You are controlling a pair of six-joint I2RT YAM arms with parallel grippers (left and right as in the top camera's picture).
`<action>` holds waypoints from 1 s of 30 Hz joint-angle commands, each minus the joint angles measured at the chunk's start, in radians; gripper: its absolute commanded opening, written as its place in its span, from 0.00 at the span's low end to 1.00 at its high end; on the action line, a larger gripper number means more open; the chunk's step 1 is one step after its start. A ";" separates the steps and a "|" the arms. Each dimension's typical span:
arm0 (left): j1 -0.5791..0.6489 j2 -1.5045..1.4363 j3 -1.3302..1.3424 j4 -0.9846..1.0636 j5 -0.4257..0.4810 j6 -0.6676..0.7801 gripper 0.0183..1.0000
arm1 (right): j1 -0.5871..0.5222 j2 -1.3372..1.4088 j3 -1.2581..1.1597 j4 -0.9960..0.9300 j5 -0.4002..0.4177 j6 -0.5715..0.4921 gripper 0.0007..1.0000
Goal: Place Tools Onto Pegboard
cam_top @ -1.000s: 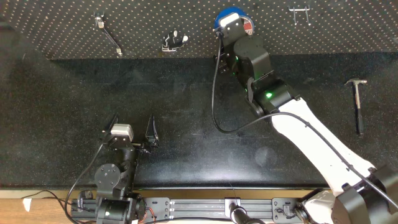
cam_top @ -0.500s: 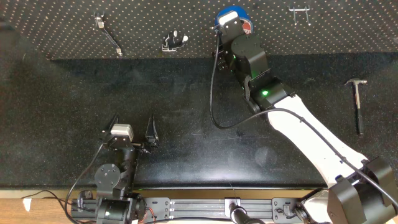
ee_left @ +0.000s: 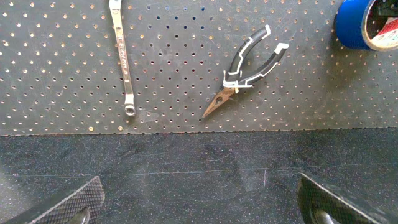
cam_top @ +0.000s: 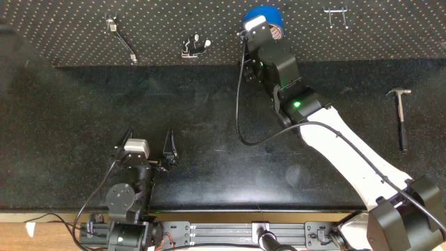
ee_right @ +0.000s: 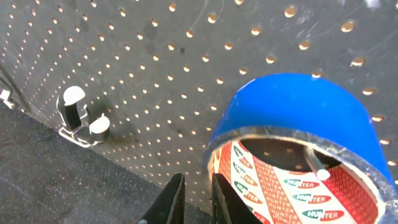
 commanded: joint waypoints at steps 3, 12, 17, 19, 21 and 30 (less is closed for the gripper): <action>-0.004 -0.010 -0.001 -0.009 0.011 0.002 1.00 | 0.008 -0.044 -0.001 -0.043 -0.037 -0.010 0.17; -0.004 -0.010 -0.001 -0.009 0.011 0.002 1.00 | 0.008 -0.098 -0.001 -0.242 -0.063 -0.011 0.22; -0.004 -0.010 -0.001 -0.009 0.011 0.002 1.00 | -0.003 -0.170 -0.001 -0.467 -0.061 -0.011 0.29; -0.004 -0.010 -0.001 -0.009 0.011 0.002 1.00 | -0.025 -0.198 -0.001 -0.595 -0.062 -0.010 0.29; -0.004 -0.010 -0.001 -0.009 0.011 0.002 1.00 | -0.054 -0.220 -0.001 -0.711 -0.062 -0.002 0.32; -0.004 -0.010 -0.001 -0.009 0.011 0.002 1.00 | -0.336 -0.292 -0.002 -1.133 -0.064 0.103 0.97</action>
